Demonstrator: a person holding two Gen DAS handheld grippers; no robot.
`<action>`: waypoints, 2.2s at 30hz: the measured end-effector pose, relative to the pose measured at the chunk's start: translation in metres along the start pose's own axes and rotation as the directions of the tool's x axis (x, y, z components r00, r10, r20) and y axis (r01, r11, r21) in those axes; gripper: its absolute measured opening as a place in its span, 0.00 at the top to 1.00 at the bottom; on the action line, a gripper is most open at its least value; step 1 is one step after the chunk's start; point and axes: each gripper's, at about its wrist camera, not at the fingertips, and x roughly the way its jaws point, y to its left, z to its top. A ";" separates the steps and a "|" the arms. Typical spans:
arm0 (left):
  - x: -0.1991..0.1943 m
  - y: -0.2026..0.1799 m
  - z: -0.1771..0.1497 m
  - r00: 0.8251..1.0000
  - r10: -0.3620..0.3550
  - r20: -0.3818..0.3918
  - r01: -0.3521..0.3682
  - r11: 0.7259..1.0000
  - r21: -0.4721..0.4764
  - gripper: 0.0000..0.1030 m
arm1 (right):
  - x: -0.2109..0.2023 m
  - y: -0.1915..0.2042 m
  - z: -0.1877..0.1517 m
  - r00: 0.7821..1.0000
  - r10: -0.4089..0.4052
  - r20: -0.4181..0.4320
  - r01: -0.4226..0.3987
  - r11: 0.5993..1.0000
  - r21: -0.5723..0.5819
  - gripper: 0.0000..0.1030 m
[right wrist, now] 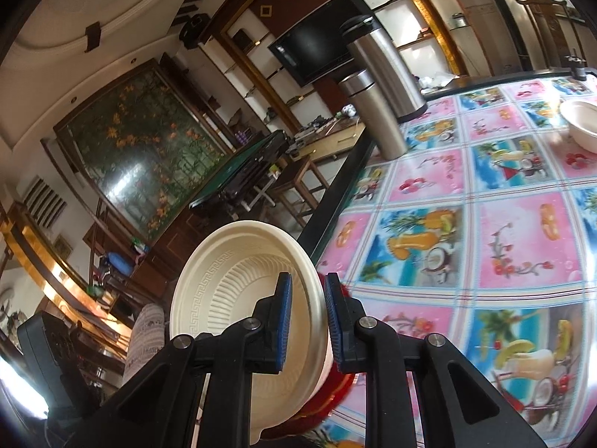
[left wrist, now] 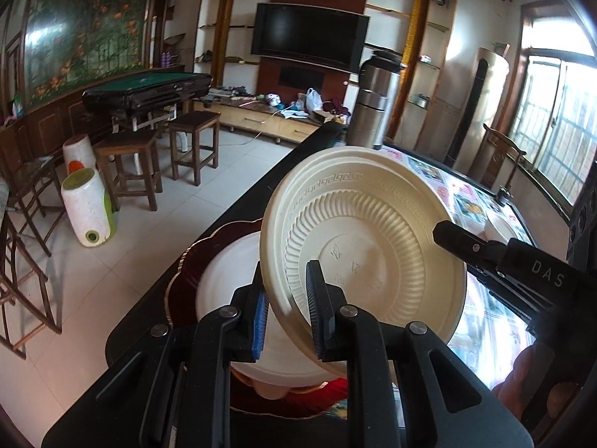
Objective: Organize plates and bowls
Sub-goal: 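Carry the beige ribbed plate with both tools toward the red plate stack, then lower the beige plate with both tools onto the white bowl in the stack, then open both tools to release the beige plate on the stack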
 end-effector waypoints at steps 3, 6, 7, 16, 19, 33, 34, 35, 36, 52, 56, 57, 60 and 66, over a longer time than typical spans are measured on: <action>0.005 0.010 -0.001 1.000 0.008 -0.011 -0.008 1.000 -0.021 0.84 | 0.011 0.006 -0.003 1.000 -0.001 -0.021 0.001 1.000 -0.010 0.81; 0.010 0.012 -0.003 1.000 0.014 -0.024 -0.015 1.000 -0.023 0.84 | 0.021 0.008 -0.007 0.999 -0.011 -0.035 0.011 1.000 -0.016 0.81; 0.010 0.013 -0.003 0.999 0.017 -0.028 -0.018 1.000 -0.021 0.84 | 0.024 0.007 -0.008 0.999 -0.016 -0.045 0.015 1.000 -0.014 0.80; 0.010 0.022 -0.004 0.998 0.035 -0.046 -0.037 0.999 -0.022 0.84 | 0.047 0.000 -0.017 0.993 -0.006 -0.116 0.008 1.000 0.018 0.80; 0.010 0.024 -0.004 0.997 0.050 -0.051 -0.051 0.998 -0.027 0.84 | 0.050 0.005 -0.019 0.993 -0.002 -0.121 0.003 1.000 0.001 0.80; 0.017 0.027 -0.008 0.995 0.074 -0.071 -0.075 0.997 -0.010 0.83 | 0.060 0.004 -0.025 0.990 -0.017 -0.142 0.016 1.000 -0.013 0.80; 0.018 0.028 -0.008 0.995 0.076 -0.071 -0.077 0.997 -0.011 0.84 | 0.061 0.004 -0.025 0.990 -0.018 -0.143 0.016 1.000 -0.015 0.80; 0.018 0.029 -0.007 0.994 0.079 -0.070 -0.080 0.997 -0.012 0.83 | 0.061 0.005 -0.026 0.989 -0.018 -0.144 0.016 1.000 -0.016 0.80; 0.018 0.029 -0.007 0.994 0.082 -0.068 -0.083 0.997 -0.011 0.83 | 0.062 0.005 -0.026 0.989 -0.018 -0.145 0.016 1.000 -0.017 0.80; 0.013 0.039 -0.006 0.986 0.163 -0.025 -0.163 0.987 0.001 0.44 | 0.069 0.008 -0.027 0.988 -0.031 -0.153 0.027 0.999 -0.028 0.80; 0.008 0.038 -0.005 0.980 0.201 0.009 -0.201 0.979 0.019 0.43 | 0.069 0.008 -0.027 0.988 -0.027 -0.153 0.024 0.999 -0.025 0.80; 0.007 0.038 -0.004 0.977 0.212 0.015 -0.212 0.977 0.022 0.43 | 0.069 0.007 -0.027 0.988 -0.026 -0.152 0.023 0.999 -0.024 0.80; 0.001 0.041 -0.004 0.969 0.245 0.041 -0.246 0.969 0.022 0.43 | 0.064 0.004 -0.025 0.990 -0.014 -0.141 0.012 1.000 -0.009 0.80; -0.019 0.040 0.002 0.932 0.338 0.130 -0.344 0.938 0.031 0.39 | 0.041 -0.014 -0.014 0.996 -0.031 -0.082 0.033 0.999 0.013 0.80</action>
